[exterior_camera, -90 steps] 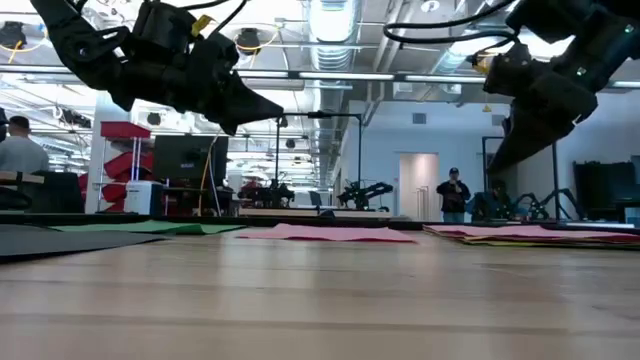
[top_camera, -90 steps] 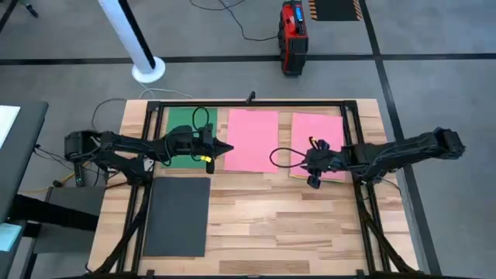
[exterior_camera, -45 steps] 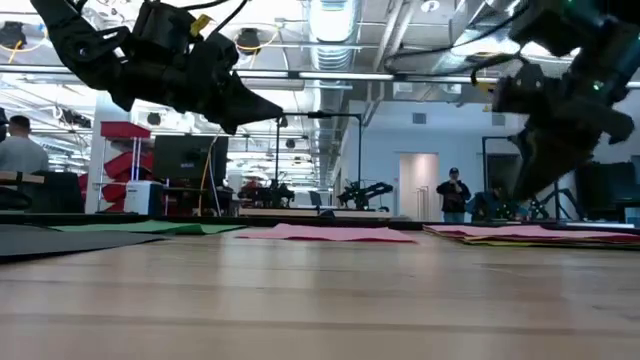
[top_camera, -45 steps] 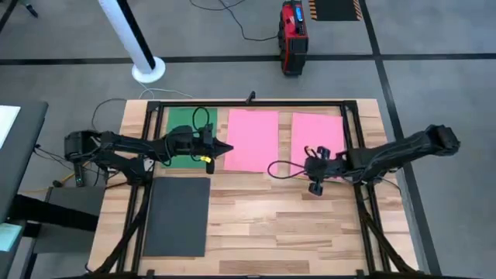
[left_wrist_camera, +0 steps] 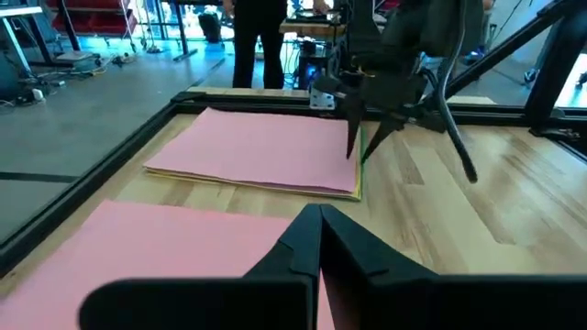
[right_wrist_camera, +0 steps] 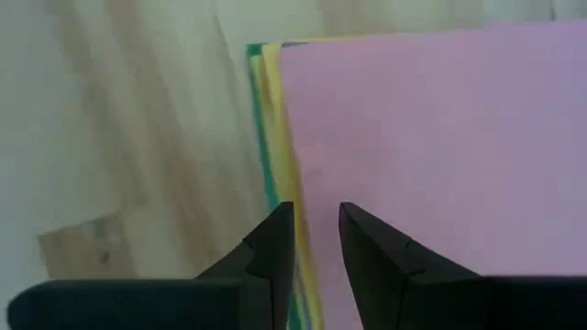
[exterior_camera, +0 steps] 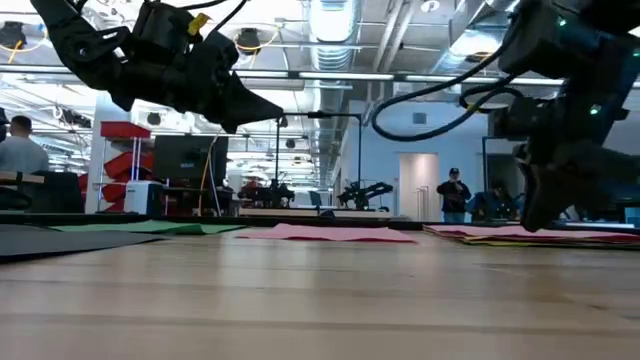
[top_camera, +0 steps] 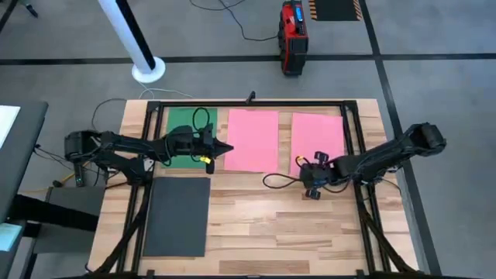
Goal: Organize paper
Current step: Stack the pink paper on top of the pink paper
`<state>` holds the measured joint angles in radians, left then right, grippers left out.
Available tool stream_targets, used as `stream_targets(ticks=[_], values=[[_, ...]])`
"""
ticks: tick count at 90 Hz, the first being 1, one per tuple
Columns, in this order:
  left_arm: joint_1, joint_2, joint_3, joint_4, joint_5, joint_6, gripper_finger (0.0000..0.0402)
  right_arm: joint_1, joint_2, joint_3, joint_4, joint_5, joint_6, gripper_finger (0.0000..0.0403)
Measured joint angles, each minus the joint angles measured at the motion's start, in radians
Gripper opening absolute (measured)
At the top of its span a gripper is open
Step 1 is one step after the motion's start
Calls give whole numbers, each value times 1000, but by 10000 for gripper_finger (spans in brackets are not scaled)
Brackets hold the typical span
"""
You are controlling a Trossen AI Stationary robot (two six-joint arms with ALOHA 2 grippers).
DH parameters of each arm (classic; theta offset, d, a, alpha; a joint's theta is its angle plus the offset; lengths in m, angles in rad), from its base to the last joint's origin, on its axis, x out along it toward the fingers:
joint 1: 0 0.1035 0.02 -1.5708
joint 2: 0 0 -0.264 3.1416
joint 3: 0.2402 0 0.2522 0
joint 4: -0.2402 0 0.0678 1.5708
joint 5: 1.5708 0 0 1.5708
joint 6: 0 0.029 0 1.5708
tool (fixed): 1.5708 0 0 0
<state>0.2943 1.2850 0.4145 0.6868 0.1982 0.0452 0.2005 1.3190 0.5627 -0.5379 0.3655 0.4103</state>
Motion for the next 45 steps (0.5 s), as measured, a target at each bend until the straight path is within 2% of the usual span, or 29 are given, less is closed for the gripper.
stream_targets(ticks=[23, 45], values=[[0, 0, 0, 0, 0, 0, 0, -20, 76, 3, 14, 0, -26, 88], [0, 0, 0, -2, 0, 15, 0, -20, 71, 53, -11, -5, -44, 87]])
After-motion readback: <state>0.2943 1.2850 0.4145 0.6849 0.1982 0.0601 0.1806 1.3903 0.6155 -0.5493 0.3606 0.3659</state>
